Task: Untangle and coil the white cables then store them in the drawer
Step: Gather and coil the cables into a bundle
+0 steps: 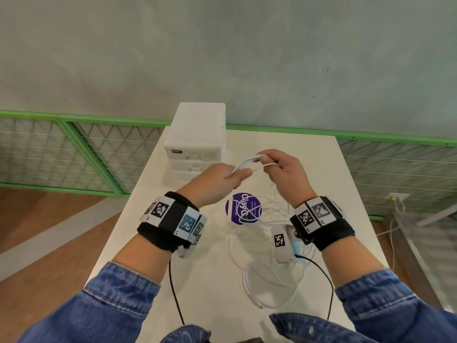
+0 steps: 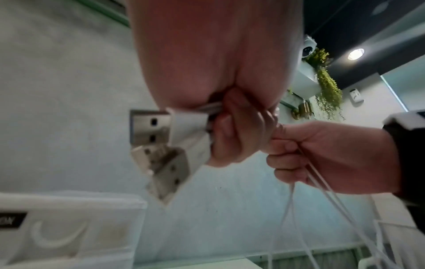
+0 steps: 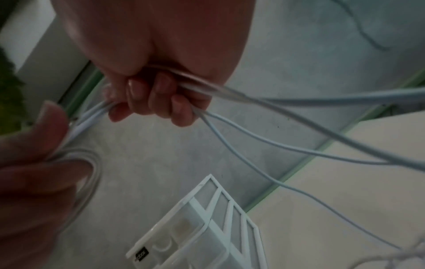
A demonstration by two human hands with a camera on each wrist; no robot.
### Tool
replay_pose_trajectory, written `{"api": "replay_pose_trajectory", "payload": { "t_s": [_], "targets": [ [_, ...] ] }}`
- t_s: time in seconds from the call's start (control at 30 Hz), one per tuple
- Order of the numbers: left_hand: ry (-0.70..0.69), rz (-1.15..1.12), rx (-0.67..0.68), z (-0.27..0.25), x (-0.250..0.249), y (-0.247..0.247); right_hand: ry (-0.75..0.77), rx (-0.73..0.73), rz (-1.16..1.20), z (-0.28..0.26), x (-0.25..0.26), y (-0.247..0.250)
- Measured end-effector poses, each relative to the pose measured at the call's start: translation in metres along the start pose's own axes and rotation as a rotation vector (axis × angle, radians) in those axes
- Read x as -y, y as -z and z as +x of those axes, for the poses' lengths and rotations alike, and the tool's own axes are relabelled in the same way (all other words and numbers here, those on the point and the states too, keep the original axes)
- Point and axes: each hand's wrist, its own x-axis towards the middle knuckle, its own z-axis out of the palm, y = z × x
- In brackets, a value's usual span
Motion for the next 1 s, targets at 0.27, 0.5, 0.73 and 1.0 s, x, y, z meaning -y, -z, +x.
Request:
{"api": "replay_pose_trajectory", "payload": {
  "t_s": [0.27,0.5,0.73,1.0],
  "targets": [
    [-0.047,-0.865,0.276,-0.002,-0.015,0.003,-0.023,0.019,-0.162,-0.001,-0.029,0.000],
    [-0.289,-1.445,0.305,0.010,-0.039,0.020,-0.277,0.344,-0.432,-0.029,-0.064,-0.022],
    [-0.281,-1.620,-0.188,0.028,-0.034,0.016,-0.150,0.250,-0.418,-0.046,-0.068,-0.032],
    [-0.270,-0.710,-0.649,0.046,0.007,0.007,0.055,0.096,-0.205,-0.043,-0.039,-0.027]
  ]
}}
